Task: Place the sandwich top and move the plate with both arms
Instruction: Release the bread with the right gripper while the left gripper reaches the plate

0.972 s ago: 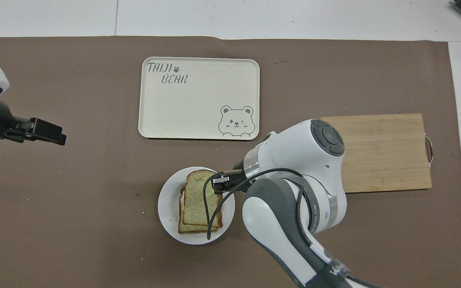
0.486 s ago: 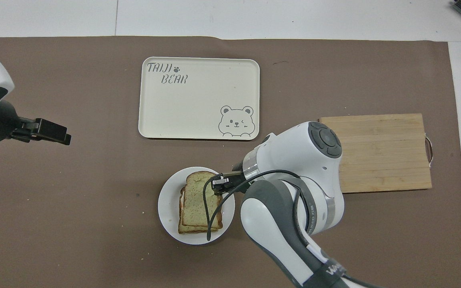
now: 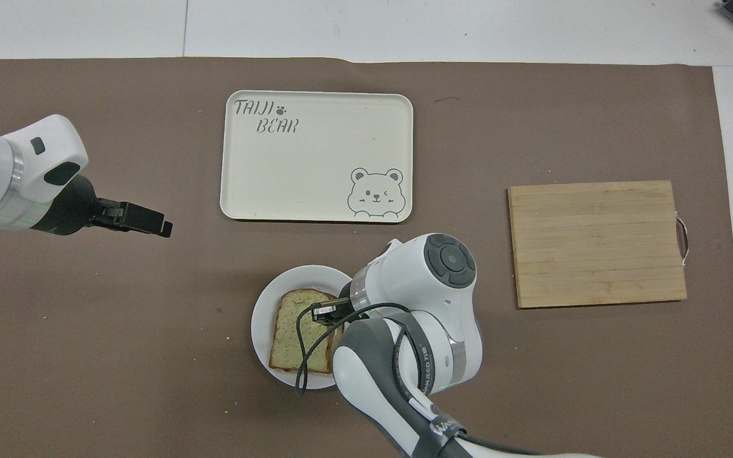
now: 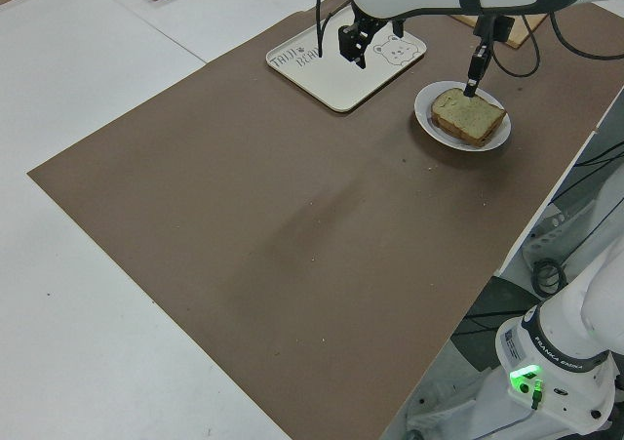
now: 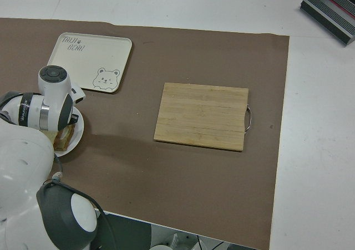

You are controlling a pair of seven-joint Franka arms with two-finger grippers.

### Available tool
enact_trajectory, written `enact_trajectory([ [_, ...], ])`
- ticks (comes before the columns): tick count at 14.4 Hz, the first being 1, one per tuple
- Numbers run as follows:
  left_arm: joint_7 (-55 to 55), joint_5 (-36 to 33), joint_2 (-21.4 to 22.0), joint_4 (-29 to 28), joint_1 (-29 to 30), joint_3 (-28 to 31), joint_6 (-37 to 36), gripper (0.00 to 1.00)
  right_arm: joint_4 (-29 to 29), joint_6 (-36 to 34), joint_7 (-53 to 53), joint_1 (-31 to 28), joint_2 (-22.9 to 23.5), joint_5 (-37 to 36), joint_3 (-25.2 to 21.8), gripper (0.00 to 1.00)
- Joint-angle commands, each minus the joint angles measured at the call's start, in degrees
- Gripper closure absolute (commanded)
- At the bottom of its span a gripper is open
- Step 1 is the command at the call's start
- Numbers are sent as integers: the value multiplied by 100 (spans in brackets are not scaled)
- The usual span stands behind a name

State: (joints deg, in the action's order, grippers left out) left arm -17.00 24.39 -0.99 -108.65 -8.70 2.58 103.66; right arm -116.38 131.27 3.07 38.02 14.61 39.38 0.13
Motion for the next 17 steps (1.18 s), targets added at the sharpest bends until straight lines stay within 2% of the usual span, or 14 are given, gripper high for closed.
enact_trajectory([
  [1,-600,486,29,-384,-18,50,198,0,-25,101,-202,-49,24,70,-13,100],
  [2,-820,635,20,-498,-1,50,225,0,1,83,-184,-75,50,70,-22,87],
  [3,-1049,846,-6,-682,26,59,294,0,36,83,-184,-110,68,62,-22,37],
  [4,-1312,1074,-41,-892,35,59,391,0,72,100,-193,-110,77,18,-22,0],
  [6,-1455,1208,-7,-1174,35,59,445,0,203,109,-176,-172,94,0,-57,0],
  [8,-1481,1741,20,-1543,35,67,445,0,265,109,-184,-285,33,-52,-101,0],
  [13,-1473,2552,72,-2325,35,68,444,0,283,57,140,-768,-362,-1790,-110,0],
  [16,-1438,2640,143,-2589,17,59,453,0,283,-110,159,-1164,-599,-2345,-110,0],
  [17,-1446,2893,143,-2773,0,67,532,0,292,-206,159,-1304,-687,-2643,-110,0],
])
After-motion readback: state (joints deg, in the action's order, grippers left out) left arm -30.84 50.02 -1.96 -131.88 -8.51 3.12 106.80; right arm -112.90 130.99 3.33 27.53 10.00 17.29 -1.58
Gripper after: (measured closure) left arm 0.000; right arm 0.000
